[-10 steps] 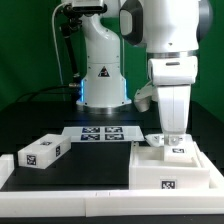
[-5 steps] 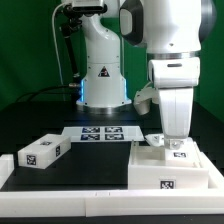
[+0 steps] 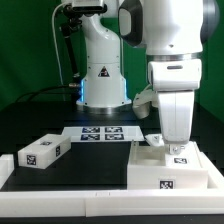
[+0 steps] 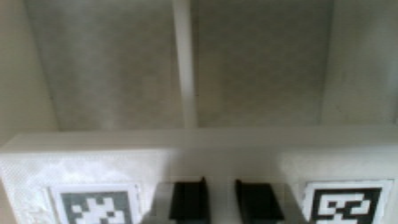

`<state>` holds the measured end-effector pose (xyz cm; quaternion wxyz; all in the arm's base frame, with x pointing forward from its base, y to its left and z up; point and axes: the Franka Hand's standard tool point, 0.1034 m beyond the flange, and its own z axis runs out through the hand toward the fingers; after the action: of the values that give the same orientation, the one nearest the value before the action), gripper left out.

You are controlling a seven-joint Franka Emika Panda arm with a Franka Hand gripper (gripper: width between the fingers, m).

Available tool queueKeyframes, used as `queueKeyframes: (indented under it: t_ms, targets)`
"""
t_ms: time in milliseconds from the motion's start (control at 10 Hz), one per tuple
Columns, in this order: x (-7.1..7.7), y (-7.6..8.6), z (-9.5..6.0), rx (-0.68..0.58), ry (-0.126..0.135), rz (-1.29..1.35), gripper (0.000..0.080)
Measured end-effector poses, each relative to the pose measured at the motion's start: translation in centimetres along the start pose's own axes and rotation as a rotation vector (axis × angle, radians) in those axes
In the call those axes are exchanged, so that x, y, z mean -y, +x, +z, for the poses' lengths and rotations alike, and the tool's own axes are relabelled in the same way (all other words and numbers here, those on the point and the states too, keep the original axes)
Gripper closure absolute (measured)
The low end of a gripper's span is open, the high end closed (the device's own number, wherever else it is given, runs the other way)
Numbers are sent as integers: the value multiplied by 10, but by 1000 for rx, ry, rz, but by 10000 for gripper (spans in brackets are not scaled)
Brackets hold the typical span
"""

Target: Assemble cabinet

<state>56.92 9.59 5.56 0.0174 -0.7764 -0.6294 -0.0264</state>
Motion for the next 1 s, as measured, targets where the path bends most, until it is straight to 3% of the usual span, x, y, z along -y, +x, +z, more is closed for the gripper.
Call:
queueKeyframes:
  t_ms: [500, 600, 700, 1000]
  targets:
    - [-6, -1, 0, 5, 9, 7, 729]
    - [-6, -1, 0, 5, 9, 7, 654]
    - [-6, -1, 1, 5, 10, 7, 654]
    - [-6, -2, -1, 4, 7, 2, 197]
